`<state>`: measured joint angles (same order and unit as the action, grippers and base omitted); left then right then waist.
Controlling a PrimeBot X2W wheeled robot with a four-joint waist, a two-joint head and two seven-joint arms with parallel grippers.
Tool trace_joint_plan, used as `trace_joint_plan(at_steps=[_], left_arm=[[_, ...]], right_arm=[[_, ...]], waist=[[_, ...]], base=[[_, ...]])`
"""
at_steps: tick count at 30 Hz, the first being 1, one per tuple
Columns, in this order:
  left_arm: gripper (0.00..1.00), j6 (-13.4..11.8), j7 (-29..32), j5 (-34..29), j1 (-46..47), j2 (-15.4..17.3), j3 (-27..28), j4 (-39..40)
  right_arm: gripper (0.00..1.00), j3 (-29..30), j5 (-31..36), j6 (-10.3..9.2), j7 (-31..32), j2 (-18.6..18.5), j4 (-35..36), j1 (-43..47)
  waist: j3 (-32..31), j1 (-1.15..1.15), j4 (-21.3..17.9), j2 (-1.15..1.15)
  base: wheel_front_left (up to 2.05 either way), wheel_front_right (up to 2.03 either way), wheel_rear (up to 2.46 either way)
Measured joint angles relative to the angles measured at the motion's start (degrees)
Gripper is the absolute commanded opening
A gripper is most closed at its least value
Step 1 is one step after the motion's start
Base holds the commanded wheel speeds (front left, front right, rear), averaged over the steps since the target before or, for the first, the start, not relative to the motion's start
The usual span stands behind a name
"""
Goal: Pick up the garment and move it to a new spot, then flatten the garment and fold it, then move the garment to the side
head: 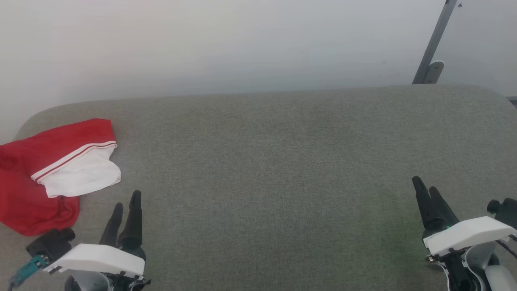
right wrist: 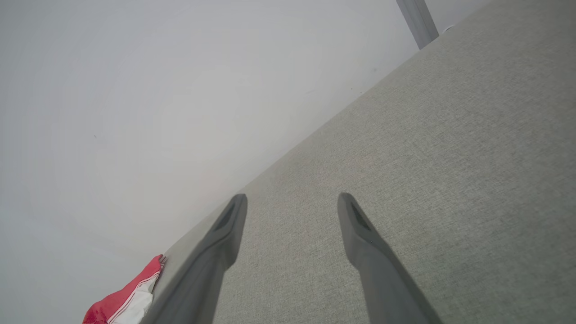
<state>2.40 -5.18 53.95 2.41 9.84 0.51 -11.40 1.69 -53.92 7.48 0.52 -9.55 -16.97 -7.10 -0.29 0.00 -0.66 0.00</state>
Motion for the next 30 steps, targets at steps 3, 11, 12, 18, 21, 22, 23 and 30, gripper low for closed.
trace_joint_plan(at_steps=[3,11,12,18,21,22,23,30], left_arm=[[1.00,0.57,-0.53,-1.88,-0.06,0.23,0.37,0.08],[1.00,1.93,-1.82,-6.42,-0.83,0.29,1.15,0.15],[1.00,1.99,-2.00,-7.32,-0.98,0.30,1.30,0.18],[1.00,2.68,-2.85,-10.93,-1.04,0.27,1.71,0.58],[1.00,2.92,-3.41,-12.47,-1.07,0.20,1.83,0.81],[1.00,2.99,-3.52,-12.88,-1.08,0.19,1.88,0.86],[1.00,3.00,-3.59,-13.41,-1.09,0.18,1.89,0.91],[1.00,3.54,-4.59,-17.16,-1.23,0.04,2.09,1.24]], right_arm=[[1.00,0.03,1.33,0.00,-0.02,-0.30,0.23,0.01],[1.00,0.22,5.27,0.00,-0.52,-1.38,0.92,0.13],[1.00,0.23,5.78,0.00,-0.52,-1.49,1.01,0.13],[1.00,0.22,8.34,0.00,-0.57,-2.10,1.70,0.15],[1.00,0.15,9.91,0.00,-0.60,-2.35,1.85,0.15],[1.00,0.12,10.34,0.00,-0.65,-2.49,1.86,0.15],[1.00,0.09,10.76,0.00,-0.74,-2.65,1.88,0.15],[1.00,-0.19,14.21,0.00,-1.23,-3.13,1.89,0.15]], waist=[[-0.01,0.00,-0.03,0.00],[0.00,0.00,-0.06,0.00],[0.02,0.00,-0.07,0.00],[0.06,0.00,-0.12,0.00],[0.06,0.00,-0.12,0.00],[0.07,0.00,-0.12,0.00],[0.07,0.00,-0.12,0.00],[0.02,0.00,-0.12,0.00]], base=[[0.00,0.00,0.00],[0.00,0.00,0.00],[0.00,0.00,0.00],[0.00,0.00,0.00],[0.00,0.00,0.00],[0.00,0.00,0.00],[0.00,0.00,0.00],[0.00,0.00,0.00]])
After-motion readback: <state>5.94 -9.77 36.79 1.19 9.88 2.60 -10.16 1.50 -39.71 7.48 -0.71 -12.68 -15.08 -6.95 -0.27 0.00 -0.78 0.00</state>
